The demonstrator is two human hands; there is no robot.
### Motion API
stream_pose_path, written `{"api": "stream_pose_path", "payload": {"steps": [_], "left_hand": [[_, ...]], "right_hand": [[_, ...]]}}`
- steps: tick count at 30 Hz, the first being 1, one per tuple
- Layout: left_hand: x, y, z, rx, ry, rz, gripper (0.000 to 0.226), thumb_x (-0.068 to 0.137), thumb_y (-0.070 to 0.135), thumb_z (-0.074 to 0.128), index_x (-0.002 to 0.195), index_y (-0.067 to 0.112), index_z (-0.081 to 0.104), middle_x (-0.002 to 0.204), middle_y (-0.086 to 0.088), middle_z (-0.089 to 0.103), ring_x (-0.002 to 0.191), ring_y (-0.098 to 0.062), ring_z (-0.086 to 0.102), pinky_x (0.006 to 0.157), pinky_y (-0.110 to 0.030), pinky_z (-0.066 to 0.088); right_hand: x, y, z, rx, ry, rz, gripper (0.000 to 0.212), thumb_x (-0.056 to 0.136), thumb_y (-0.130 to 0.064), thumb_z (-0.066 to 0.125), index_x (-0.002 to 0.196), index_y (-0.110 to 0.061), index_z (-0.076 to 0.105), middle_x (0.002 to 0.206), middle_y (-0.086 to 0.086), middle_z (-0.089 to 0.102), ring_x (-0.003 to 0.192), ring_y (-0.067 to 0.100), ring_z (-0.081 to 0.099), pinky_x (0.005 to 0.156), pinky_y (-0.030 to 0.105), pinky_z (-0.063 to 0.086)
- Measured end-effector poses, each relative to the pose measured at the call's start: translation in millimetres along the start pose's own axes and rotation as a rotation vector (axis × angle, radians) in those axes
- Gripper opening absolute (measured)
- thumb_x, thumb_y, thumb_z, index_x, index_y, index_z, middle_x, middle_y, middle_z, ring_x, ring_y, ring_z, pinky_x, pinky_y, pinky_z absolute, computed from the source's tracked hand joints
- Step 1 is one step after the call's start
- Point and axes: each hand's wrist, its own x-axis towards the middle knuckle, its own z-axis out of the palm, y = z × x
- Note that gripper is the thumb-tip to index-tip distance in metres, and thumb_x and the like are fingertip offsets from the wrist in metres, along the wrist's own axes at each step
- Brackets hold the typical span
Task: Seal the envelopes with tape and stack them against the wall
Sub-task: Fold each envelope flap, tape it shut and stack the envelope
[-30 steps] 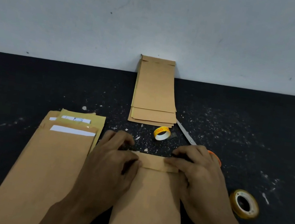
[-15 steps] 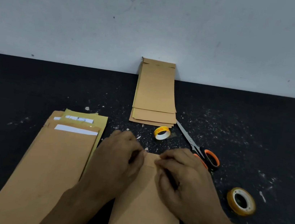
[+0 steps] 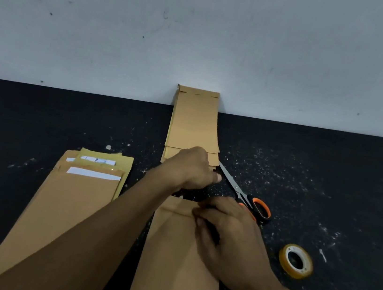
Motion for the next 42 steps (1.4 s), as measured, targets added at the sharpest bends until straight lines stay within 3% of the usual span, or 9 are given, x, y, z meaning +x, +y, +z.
{"api": "stream_pose_path", "payload": {"steps": [4, 7, 12, 15, 19, 29, 37, 40, 42], "left_hand": [[5, 9, -1, -0.018, -0.017, -0.069, 0.038, 0.088, 0.044, 0.071, 0.080, 0.008, 0.063, 0.081, -0.004, 0.061, 0.074, -0.020, 0.059, 0.054, -0.028, 0.051], [9, 16, -3, -0.067, -0.031, -0.136, 0.031, 0.086, 0.028, 0.077, 0.069, 0.009, 0.060, 0.067, -0.004, 0.059, 0.058, -0.018, 0.054, 0.048, -0.025, 0.049], [11, 21, -6, -0.109, -0.059, -0.188, 0.020, 0.086, 0.014, 0.070, 0.073, 0.007, 0.058, 0.067, -0.009, 0.058, 0.050, -0.018, 0.050, 0.040, -0.020, 0.043], [6, 21, -8, -0.143, -0.076, -0.220, 0.010, 0.090, 0.011, 0.060, 0.085, 0.003, 0.061, 0.072, -0.016, 0.066, 0.047, -0.017, 0.051, 0.040, -0.020, 0.040], [0, 15, -12, -0.247, -0.118, -0.248, 0.018, 0.096, 0.017, 0.054, 0.105, 0.003, 0.062, 0.087, -0.018, 0.075, 0.061, -0.019, 0.049, 0.048, -0.024, 0.040], [-60, -23, -17, -0.899, -0.200, 0.010, 0.037, 0.098, 0.002, 0.038, 0.116, 0.009, 0.070, 0.112, -0.006, 0.074, 0.089, -0.019, 0.055, 0.070, -0.032, 0.050], [-83, -46, 2, -1.069, 0.046, 0.123, 0.028, 0.098, 0.000, 0.050, 0.117, 0.010, 0.069, 0.113, -0.003, 0.074, 0.083, -0.013, 0.066, 0.069, -0.033, 0.059], [-85, -52, 13, -1.055, 0.115, 0.142, 0.031, 0.096, 0.000, 0.056, 0.118, 0.017, 0.070, 0.114, 0.003, 0.073, 0.095, -0.020, 0.066, 0.082, -0.044, 0.058], [-86, -52, 18, -1.035, 0.118, 0.169, 0.033, 0.095, 0.001, 0.058, 0.118, 0.022, 0.069, 0.115, 0.005, 0.073, 0.097, -0.022, 0.067, 0.079, -0.039, 0.059]], "right_hand": [[-1, 0, 1, 0.019, -0.004, 0.007, 0.030, 0.090, -0.026, 0.050, 0.100, -0.019, 0.077, 0.102, -0.010, 0.065, 0.093, 0.010, 0.059, 0.078, 0.031, 0.052], [0, 0, 2, 0.022, 0.001, 0.016, 0.027, 0.089, -0.025, 0.052, 0.099, -0.020, 0.077, 0.102, -0.010, 0.065, 0.094, 0.011, 0.059, 0.078, 0.031, 0.052], [-1, 0, 1, 0.034, 0.006, 0.023, 0.030, 0.088, -0.027, 0.050, 0.098, -0.021, 0.077, 0.102, -0.011, 0.066, 0.094, 0.010, 0.059, 0.078, 0.030, 0.052], [-2, 1, 1, 0.038, 0.019, 0.028, 0.025, 0.086, -0.023, 0.055, 0.097, -0.022, 0.077, 0.102, -0.012, 0.066, 0.094, 0.009, 0.059, 0.079, 0.029, 0.052], [-2, 1, 2, 0.050, 0.024, 0.030, 0.022, 0.086, -0.020, 0.058, 0.097, -0.022, 0.077, 0.102, -0.012, 0.066, 0.093, 0.007, 0.059, 0.078, 0.029, 0.053], [-1, 0, 0, 0.036, 0.023, 0.022, 0.025, 0.087, -0.021, 0.056, 0.099, -0.022, 0.077, 0.104, -0.013, 0.065, 0.096, 0.006, 0.058, 0.080, 0.028, 0.052], [1, -6, -1, 0.130, 0.092, 0.047, 0.026, 0.086, -0.027, 0.059, 0.109, -0.023, 0.073, 0.103, -0.016, 0.065, 0.097, 0.003, 0.059, 0.081, 0.027, 0.052], [3, -14, -6, 0.273, 0.231, 0.040, 0.026, 0.081, -0.020, 0.072, 0.107, -0.022, 0.072, 0.104, -0.014, 0.067, 0.100, 0.000, 0.061, 0.083, 0.014, 0.049], [5, -19, -7, 0.374, 0.263, 0.056, 0.028, 0.078, -0.017, 0.076, 0.105, -0.020, 0.074, 0.108, -0.010, 0.066, 0.106, -0.001, 0.060, 0.086, 0.007, 0.045]]}}
